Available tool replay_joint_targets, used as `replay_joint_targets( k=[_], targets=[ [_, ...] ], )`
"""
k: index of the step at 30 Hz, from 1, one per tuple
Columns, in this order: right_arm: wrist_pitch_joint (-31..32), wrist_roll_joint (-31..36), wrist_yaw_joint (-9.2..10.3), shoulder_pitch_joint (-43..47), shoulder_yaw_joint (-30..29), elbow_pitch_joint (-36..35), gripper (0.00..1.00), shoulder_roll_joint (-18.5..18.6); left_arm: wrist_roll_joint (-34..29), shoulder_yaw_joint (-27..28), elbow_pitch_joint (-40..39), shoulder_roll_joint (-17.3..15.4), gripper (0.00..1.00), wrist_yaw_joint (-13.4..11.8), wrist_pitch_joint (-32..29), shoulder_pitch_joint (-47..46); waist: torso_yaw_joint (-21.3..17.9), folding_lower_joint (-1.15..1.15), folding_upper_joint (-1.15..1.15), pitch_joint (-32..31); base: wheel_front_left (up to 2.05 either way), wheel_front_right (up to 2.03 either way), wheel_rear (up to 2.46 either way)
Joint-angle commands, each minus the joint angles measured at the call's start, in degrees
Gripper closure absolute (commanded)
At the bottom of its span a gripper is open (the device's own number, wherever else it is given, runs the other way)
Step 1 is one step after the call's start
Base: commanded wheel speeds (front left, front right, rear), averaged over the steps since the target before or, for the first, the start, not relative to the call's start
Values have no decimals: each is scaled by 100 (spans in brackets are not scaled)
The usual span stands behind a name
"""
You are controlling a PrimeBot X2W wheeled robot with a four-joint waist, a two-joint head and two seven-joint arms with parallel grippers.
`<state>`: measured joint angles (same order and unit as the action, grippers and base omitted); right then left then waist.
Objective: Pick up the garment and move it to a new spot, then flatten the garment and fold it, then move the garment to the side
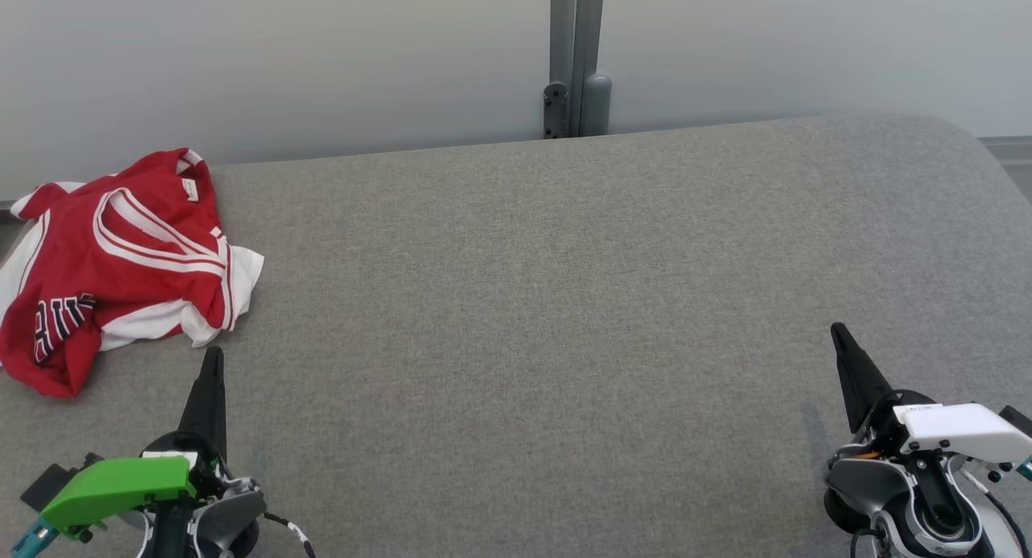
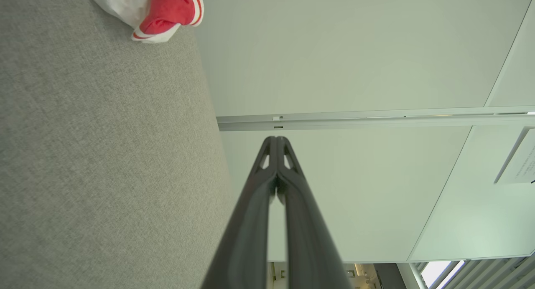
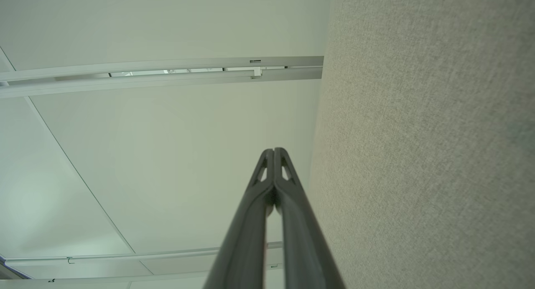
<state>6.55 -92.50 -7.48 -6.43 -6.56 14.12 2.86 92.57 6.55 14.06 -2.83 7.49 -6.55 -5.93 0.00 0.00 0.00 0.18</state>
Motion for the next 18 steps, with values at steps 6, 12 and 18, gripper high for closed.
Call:
replay_joint_targets(
  k=[6, 12, 18],
  targets=[
    [10, 18, -2, 50, -2, -25, 100, 6, -30, 7, -2, -10, 100, 15, -12, -63, 0, 0, 0, 0, 0, 0, 0],
    [10, 18, -2, 50, -2, -25, 100, 6, -30, 7, -1, -10, 100, 15, -11, -63, 0, 0, 0, 0, 0, 0, 0],
    [10, 18, -2, 50, -2, -25, 100, 6, -30, 7, -2, -10, 100, 15, -11, -63, 0, 0, 0, 0, 0, 0, 0]
  ],
)
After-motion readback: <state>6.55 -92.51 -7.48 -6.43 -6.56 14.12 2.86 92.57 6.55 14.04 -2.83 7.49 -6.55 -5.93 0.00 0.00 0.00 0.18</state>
